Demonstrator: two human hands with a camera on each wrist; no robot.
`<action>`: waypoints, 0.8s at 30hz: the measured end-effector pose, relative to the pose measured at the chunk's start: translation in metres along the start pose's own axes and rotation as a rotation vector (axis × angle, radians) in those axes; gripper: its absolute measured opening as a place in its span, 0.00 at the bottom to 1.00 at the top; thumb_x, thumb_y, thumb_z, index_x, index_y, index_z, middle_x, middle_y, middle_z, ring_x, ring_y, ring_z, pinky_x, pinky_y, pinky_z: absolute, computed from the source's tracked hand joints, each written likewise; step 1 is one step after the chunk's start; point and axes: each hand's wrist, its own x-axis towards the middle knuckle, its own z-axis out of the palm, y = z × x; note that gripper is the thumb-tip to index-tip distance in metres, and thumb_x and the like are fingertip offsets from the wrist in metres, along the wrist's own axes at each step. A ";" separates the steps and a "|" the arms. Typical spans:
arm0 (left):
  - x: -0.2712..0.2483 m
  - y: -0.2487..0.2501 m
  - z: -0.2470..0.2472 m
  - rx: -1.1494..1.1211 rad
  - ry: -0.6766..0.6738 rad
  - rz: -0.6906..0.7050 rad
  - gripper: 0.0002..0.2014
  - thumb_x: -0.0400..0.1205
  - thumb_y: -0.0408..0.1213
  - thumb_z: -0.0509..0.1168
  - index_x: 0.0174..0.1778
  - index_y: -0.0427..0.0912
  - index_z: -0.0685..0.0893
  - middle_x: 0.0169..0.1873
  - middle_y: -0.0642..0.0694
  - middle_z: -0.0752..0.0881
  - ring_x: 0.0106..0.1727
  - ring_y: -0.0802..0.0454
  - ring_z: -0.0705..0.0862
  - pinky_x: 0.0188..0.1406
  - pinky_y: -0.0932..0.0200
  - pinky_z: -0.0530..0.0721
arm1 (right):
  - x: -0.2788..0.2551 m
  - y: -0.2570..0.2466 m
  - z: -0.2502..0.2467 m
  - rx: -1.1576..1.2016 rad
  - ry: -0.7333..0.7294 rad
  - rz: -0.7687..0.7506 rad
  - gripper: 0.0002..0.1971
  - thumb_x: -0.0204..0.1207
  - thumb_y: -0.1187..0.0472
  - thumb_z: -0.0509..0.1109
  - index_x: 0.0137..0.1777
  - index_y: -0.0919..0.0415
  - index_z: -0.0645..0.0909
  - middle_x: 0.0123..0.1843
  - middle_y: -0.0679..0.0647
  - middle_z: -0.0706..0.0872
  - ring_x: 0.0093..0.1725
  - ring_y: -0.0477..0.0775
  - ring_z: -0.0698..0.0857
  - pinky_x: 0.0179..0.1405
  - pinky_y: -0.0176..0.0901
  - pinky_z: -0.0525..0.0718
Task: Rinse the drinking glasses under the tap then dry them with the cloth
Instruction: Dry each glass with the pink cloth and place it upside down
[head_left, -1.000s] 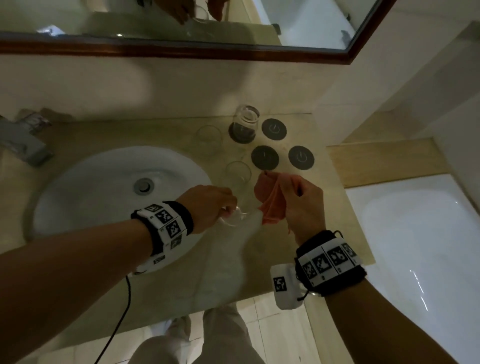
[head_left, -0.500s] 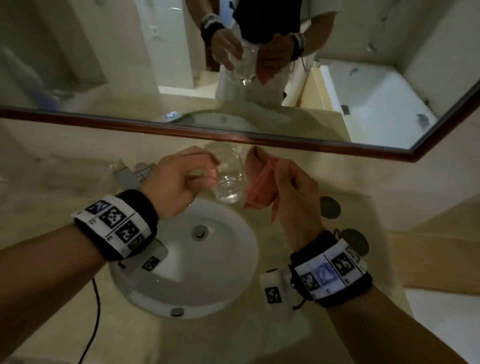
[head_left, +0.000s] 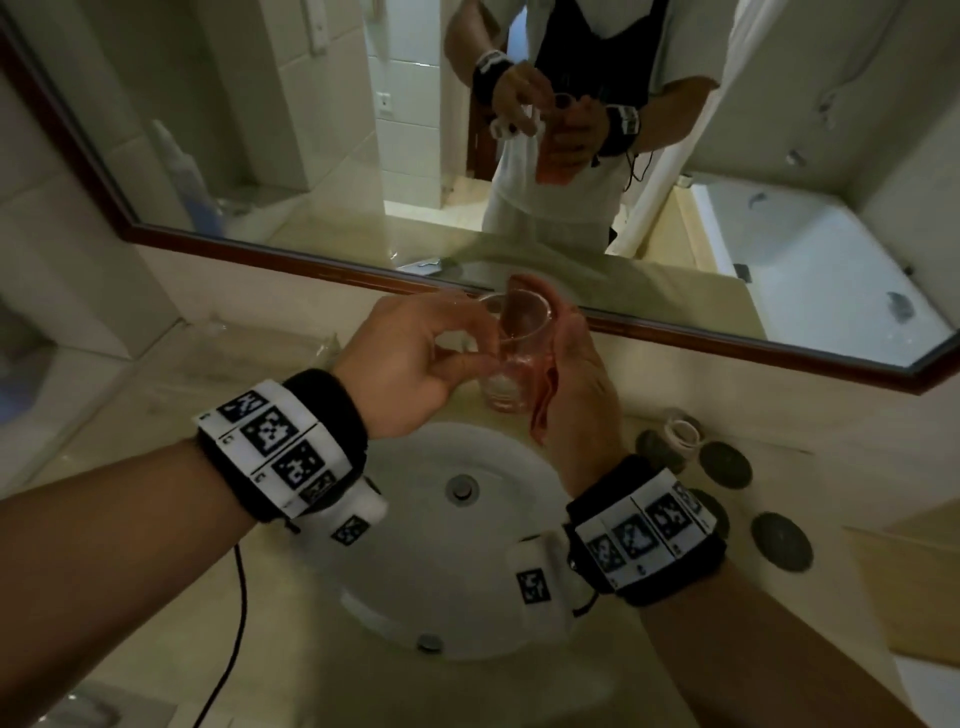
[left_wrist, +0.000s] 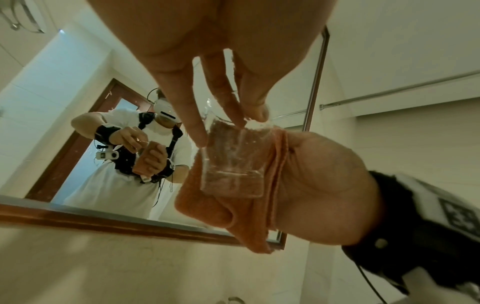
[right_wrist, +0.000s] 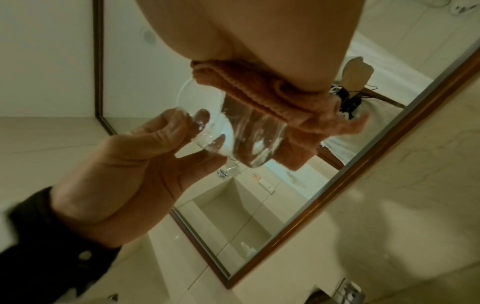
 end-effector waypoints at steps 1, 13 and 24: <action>-0.001 0.002 -0.007 -0.019 -0.022 0.013 0.03 0.75 0.43 0.75 0.40 0.52 0.86 0.48 0.52 0.90 0.54 0.50 0.88 0.47 0.42 0.89 | 0.002 0.000 0.002 0.040 0.030 0.045 0.27 0.88 0.43 0.49 0.71 0.59 0.80 0.62 0.60 0.90 0.64 0.62 0.88 0.64 0.62 0.85; -0.006 0.013 -0.049 -0.044 0.087 -0.036 0.20 0.82 0.44 0.71 0.69 0.60 0.79 0.66 0.50 0.75 0.58 0.66 0.84 0.53 0.68 0.86 | 0.002 -0.026 0.049 0.285 0.260 0.186 0.27 0.75 0.29 0.66 0.54 0.54 0.82 0.48 0.55 0.92 0.49 0.59 0.92 0.57 0.67 0.89; -0.012 0.040 -0.046 -0.012 0.103 -0.108 0.33 0.63 0.70 0.71 0.59 0.54 0.84 0.49 0.60 0.89 0.48 0.67 0.87 0.49 0.71 0.84 | -0.007 -0.045 0.068 -0.092 0.220 -0.174 0.30 0.91 0.45 0.44 0.74 0.68 0.76 0.62 0.68 0.88 0.57 0.61 0.92 0.49 0.50 0.92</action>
